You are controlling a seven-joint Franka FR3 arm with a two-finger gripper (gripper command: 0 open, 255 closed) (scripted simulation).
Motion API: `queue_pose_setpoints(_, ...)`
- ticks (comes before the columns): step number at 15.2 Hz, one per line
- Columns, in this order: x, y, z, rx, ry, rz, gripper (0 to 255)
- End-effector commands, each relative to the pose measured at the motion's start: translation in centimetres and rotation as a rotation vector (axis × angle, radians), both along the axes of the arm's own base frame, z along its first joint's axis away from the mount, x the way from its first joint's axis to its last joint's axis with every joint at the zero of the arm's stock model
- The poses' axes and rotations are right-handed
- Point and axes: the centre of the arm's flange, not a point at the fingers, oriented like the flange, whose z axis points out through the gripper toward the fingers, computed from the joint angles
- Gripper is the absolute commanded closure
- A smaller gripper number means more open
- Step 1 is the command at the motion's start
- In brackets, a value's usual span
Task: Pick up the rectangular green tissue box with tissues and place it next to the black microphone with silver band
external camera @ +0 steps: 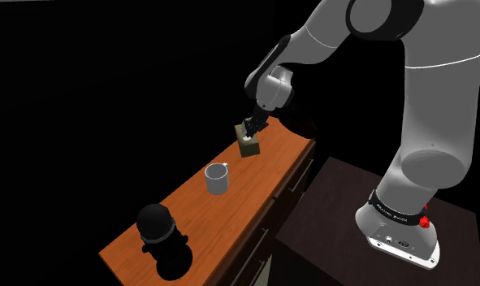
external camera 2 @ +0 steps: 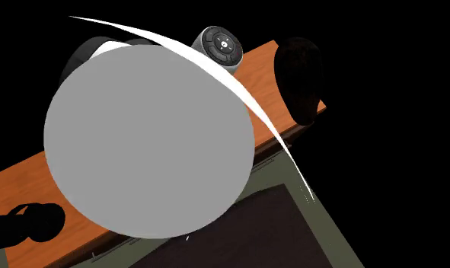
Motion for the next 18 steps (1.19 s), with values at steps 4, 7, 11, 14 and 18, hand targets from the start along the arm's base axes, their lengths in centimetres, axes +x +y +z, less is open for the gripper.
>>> queue_pose_setpoints(4,0.0,0.0,2.6,0.0,0.0,0.0,255)
queue_pose_setpoints(7,0.0,0.0,4.2,0.0,0.0,0.0,255)
queue_pose_setpoints(11,0.0,0.0,6.3,0.0,0.0,0.0,255)
queue_pose_setpoints(14,0.0,0.0,7.9,0.0,0.0,0.0,255)
queue_pose_setpoints(18,0.0,0.0,10.0,0.0,0.0,0.0,255)
